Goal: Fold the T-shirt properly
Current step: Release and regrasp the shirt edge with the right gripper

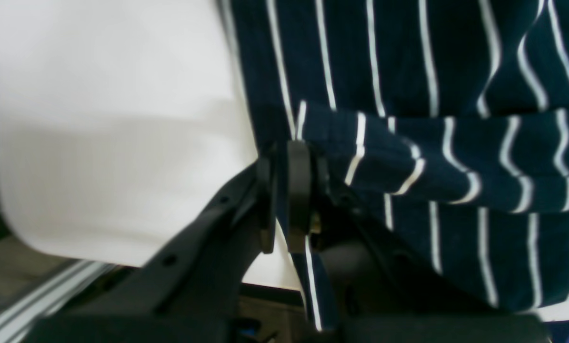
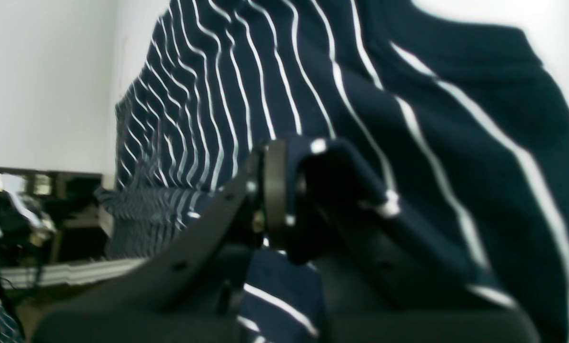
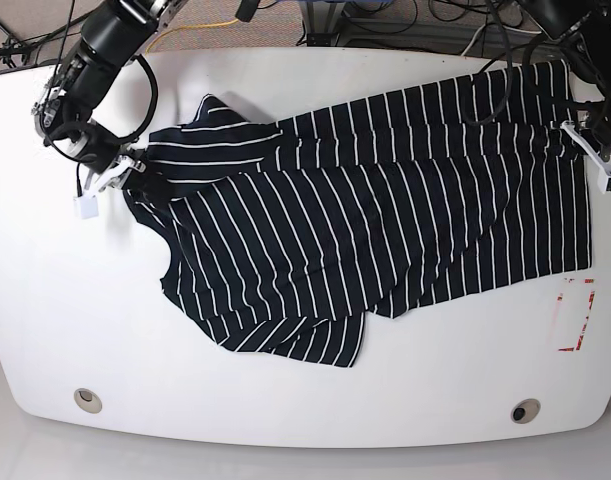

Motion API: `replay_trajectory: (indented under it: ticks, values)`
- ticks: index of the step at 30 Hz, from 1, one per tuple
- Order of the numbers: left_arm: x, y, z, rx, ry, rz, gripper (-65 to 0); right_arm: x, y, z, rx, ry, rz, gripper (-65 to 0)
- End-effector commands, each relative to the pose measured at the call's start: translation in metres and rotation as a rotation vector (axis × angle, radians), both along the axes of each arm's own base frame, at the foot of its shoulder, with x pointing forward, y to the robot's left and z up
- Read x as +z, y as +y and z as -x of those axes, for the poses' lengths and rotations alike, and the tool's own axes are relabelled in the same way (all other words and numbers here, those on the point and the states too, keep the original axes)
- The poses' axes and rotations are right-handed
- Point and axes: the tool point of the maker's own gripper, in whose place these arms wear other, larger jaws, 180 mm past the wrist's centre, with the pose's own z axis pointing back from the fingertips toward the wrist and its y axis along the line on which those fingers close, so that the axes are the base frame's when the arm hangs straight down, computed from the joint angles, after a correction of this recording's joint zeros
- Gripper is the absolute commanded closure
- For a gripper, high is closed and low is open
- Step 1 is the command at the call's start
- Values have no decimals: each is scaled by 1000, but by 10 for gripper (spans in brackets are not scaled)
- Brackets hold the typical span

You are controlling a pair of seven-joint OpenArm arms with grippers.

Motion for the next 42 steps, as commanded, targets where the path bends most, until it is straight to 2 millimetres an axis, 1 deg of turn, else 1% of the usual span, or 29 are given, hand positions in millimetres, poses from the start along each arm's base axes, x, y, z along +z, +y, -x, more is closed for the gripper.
replay_trajectory:
  ticks: [1,3,4,5,6,7,8,9,11,14,15,17,19,21,22,23,25,27,29,30,32,34,36,37,38,40,42]
  values:
    - [13,7,-11,-12,-65,-24,-24,12,-7,-11,-17,-48,-5,-128]
    - [10,7,-11,-11,-68,-17,-24,14,-12,-12,-19,-52,5,-216]
    - [7,7,-11,-9,-66,-8,-25,18,-16,-15,-20,-60,17,-290]
    - [4,6,-11,-11,-60,-1,-29,19,-17,-16,-20,-63,21,-350]
    - [5,7,-11,-16,-55,-7,-47,21,-21,-16,-22,-66,32,-415]
    - [7,12,-11,-18,-46,-24,-71,23,-25,-16,-24,-69,44,-463]
    - [8,14,-10,-17,-40,-35,-97,24,-32,-14,-27,-67,63,-498]
    - [8,16,-9,-14,-37,-39,-121,24,-38,-9,-28,-59,84,-518]
    - [8,16,-9,-13,-36,-42,-161,24,-48,0,-26,-48,120,-530]
    - [8,17,-7,-11,-33,-44,-192,21,-56,18,-18,-20,173,-530]
    - [9,17,-7,-10,-33,-45,-193,19,-56,24,-14,-11,184,-530]
    - [8,17,-6,-9,-32,-45,-194,16,-56,42,2,12,222,-530]
    - [8,17,-4,-11,-27,-47,-194,12,-53,56,14,37,245,-530]
    - [9,15,5,-26,-12,-67,-194,5,-50,72,23,71,251,-518]
    - [11,13,8,-36,-11,-79,-194,-1,-46,79,24,92,241,-506]
    - [8,5,11,-43,-7,-71,-194,-5,-44,83,19,103,228,-493]
    - [-2,-16,14,-62,1,-40,-192,-10,-40,84,4,105,200,-468]
    - [-4,-30,17,-90,3,-33,-192,-15,-38,84,-12,106,176,-450]
    - [-6,-34,26,-101,23,-38,-190,-19,-33,85,-23,113,151,-445]
    - [-12,-38,31,-98,34,-22,-190,-22,-32,85,-27,118,139,-445]
    - [-20,-43,34,-90,47,4,-190,-25,-33,82,-31,123,125,-445]
    - [-29,-43,40,-82,73,24,-190,-23,-31,77,-31,114,115,-444]
    - [-39,-41,47,-68,100,44,-190,-25,-29,80,-24,125,113,-442]
    - [-41,-36,50,-64,112,44,-190,-27,-29,81,-23,131,110,-428]
    - [-43,-33,50,-67,116,44,-190,-26,-27,79,-24,126,106,-395]
    - [-46,-29,46,-68,95,51,-190,-24,-20,73,-26,107,87,-287]
    - [-48,-28,48,-68,92,57,-190,-24,-17,73,-24,107,79,-171]
